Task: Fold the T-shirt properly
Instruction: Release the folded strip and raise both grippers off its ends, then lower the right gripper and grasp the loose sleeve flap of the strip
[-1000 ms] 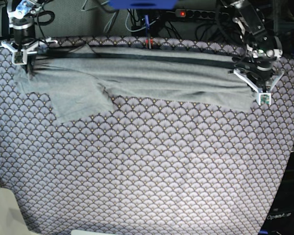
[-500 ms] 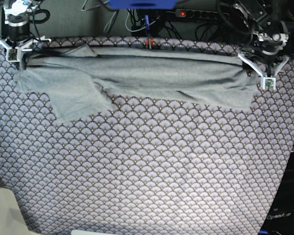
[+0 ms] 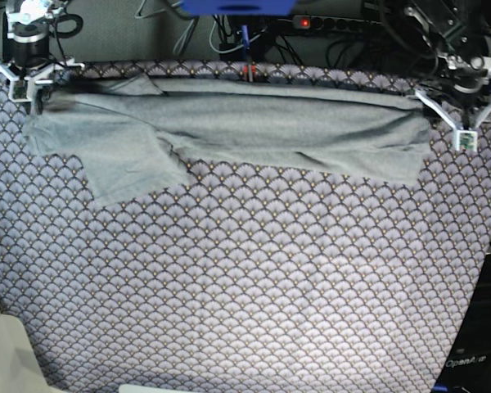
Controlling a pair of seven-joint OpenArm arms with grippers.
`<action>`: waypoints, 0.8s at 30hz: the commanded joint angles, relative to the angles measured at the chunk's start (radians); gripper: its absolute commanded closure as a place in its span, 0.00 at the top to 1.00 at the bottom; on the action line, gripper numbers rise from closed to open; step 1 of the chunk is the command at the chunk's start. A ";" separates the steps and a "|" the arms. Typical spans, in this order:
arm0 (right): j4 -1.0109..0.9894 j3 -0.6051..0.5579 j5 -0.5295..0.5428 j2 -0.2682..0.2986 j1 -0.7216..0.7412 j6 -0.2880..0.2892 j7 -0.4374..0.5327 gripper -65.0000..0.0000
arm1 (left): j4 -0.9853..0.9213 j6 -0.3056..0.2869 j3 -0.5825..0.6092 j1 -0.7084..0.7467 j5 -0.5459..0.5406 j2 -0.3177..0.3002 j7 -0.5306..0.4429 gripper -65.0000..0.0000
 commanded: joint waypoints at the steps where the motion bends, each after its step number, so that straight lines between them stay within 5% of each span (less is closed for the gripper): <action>1: 0.020 0.019 0.015 0.009 -0.004 -0.012 0.032 0.21 | 0.016 0.004 -0.013 -0.002 -0.010 -0.002 -0.014 0.51; 14: 0.088 0.091 0.017 0.040 0.161 -0.012 0.006 0.21 | -0.029 0.004 -0.143 -0.092 -0.004 -0.014 -0.013 0.52; 24: 0.081 -0.251 -0.077 0.043 0.285 -0.012 -0.360 0.44 | -0.068 0.004 -0.144 -0.083 -0.004 -0.014 -0.013 0.52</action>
